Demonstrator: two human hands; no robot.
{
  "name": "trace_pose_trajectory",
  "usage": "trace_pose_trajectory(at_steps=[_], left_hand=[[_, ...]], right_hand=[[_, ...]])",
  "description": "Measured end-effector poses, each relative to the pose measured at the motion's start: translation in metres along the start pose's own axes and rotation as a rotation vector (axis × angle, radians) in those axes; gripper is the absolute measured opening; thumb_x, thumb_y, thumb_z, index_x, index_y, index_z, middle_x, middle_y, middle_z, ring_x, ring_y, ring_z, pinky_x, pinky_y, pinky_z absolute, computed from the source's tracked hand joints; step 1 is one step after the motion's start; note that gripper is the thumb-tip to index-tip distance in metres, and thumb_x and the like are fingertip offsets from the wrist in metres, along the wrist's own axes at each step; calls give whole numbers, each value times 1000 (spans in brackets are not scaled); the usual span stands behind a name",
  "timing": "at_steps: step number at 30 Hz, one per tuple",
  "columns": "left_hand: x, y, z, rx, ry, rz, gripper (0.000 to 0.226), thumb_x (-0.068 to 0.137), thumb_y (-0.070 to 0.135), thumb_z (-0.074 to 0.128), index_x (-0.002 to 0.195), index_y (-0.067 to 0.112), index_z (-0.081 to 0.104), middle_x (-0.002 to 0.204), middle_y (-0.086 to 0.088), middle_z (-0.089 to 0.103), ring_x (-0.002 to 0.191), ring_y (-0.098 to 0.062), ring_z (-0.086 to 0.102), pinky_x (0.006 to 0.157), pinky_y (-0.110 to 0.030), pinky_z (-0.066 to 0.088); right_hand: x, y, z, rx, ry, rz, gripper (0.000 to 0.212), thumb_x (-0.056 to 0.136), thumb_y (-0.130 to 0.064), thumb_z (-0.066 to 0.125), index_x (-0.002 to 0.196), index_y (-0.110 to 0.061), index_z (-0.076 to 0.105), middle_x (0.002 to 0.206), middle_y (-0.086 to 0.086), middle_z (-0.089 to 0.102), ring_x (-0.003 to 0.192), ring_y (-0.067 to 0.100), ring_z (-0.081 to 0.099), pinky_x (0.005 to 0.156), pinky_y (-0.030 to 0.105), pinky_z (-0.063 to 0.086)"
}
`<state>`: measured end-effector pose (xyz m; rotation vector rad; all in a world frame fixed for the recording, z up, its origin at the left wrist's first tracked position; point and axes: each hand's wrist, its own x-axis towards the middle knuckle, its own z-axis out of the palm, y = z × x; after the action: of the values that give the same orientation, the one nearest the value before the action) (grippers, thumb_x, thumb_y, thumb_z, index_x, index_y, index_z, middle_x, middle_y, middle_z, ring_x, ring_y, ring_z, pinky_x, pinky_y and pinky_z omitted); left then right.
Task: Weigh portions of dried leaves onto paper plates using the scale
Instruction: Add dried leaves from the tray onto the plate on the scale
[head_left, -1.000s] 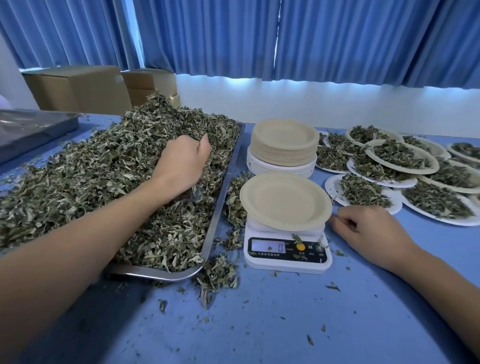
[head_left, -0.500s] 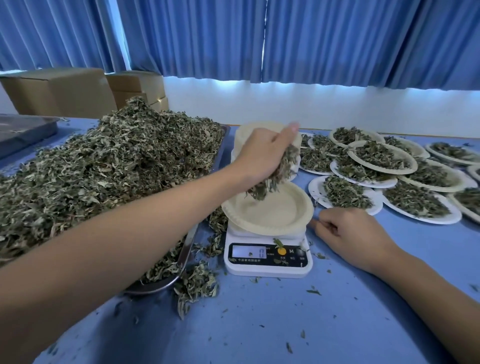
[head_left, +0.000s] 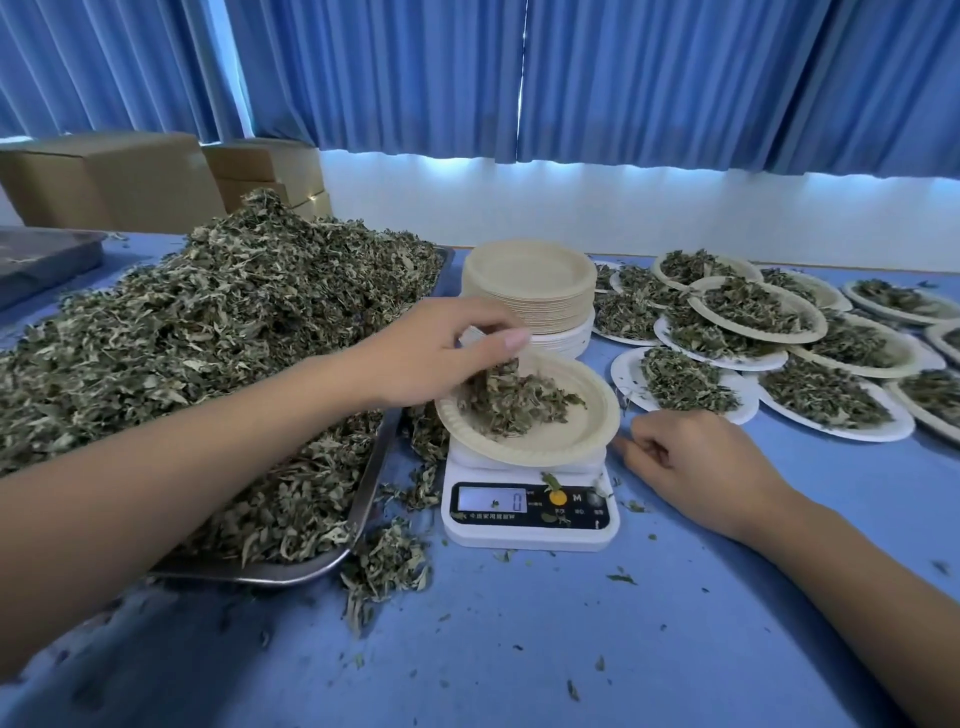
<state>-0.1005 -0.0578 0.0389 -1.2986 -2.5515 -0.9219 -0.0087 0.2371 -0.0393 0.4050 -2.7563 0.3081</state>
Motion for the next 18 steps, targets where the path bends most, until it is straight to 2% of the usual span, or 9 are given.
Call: trace_pose_trajectory(at_steps=[2,5,8,10,13,16,18], left_hand=[[-14,-7,-8,72,14,-45,61,101,62,31,112,15,68,106,-4,70,101,-20,64,93,-46,49],[-40,-17,-17,214,23,-120,59,103,53,26,109,9,65,102,-9,68,97,-23,62,90,-46,47],[-67,-24,-20,381,-6,-239,42,105,42,30,99,15,61,90,-3,62,84,-19,59,78,-43,50],[-83,-27,-21,499,-27,-337,34,106,41,29,91,22,53,87,3,55,76,-13,56,67,-37,46],[-101,-31,-16,645,-103,-470,32,106,47,28,96,25,50,88,7,49,71,-7,52,61,-33,42],[-109,-33,-10,644,-85,-467,33,104,49,32,88,26,49,83,8,52,67,-8,54,60,-32,45],[-108,-35,-7,622,-71,-449,33,104,46,36,79,28,47,72,9,57,61,-9,57,53,-29,43]], right_hand=[[0,-1,0,1,0,14,51,99,-32,62,60,-20,32,52,-3,39,49,14,40,50,37,35],[0,-2,0,6,2,26,51,98,-32,63,60,-21,31,52,-3,38,49,13,39,50,36,34],[0,-3,-2,0,-9,36,50,99,-31,62,60,-19,33,52,-2,40,50,14,40,51,38,38],[0,-5,-3,-1,-8,40,50,99,-30,62,60,-19,33,51,-2,39,49,14,40,52,40,40],[0,-6,-3,6,-2,36,51,99,-29,63,60,-18,33,49,-3,36,48,13,37,51,40,40],[-1,-6,-3,-2,5,36,50,98,-30,63,59,-18,33,49,-3,36,48,14,38,50,39,39],[0,-5,-2,-6,6,40,50,99,-32,62,60,-18,33,49,-2,37,49,16,40,50,40,41]])
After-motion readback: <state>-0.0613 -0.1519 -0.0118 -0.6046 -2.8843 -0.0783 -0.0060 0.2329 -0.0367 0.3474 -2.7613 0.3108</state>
